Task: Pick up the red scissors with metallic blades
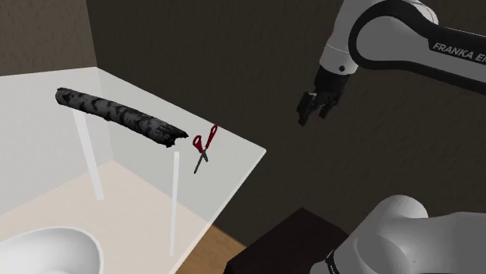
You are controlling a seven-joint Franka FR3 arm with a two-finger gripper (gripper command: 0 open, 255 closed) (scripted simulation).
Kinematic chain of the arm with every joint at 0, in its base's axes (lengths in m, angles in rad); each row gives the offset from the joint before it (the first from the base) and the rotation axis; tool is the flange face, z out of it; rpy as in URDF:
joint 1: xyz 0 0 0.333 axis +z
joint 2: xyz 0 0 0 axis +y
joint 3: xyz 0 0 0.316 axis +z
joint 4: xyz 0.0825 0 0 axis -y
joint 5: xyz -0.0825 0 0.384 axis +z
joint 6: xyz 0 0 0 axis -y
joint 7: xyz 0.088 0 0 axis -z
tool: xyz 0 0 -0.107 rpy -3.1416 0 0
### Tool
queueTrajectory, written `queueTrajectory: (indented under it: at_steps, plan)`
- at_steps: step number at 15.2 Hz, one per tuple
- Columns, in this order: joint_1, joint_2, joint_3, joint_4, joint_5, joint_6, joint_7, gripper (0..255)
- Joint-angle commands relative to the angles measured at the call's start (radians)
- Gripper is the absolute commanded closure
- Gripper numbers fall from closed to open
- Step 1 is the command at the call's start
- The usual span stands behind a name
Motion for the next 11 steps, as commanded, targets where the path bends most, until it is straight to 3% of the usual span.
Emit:
queueTrajectory:
  at_steps: [1, 11]
  plan:
    - [0.0, 0.0, 0.0, 0.0, 0.0, 0.0, 0.0, 0]
    - [-0.069, 0.109, 0.283, 0.001, 0.194, 0.097, 0.596, 0]
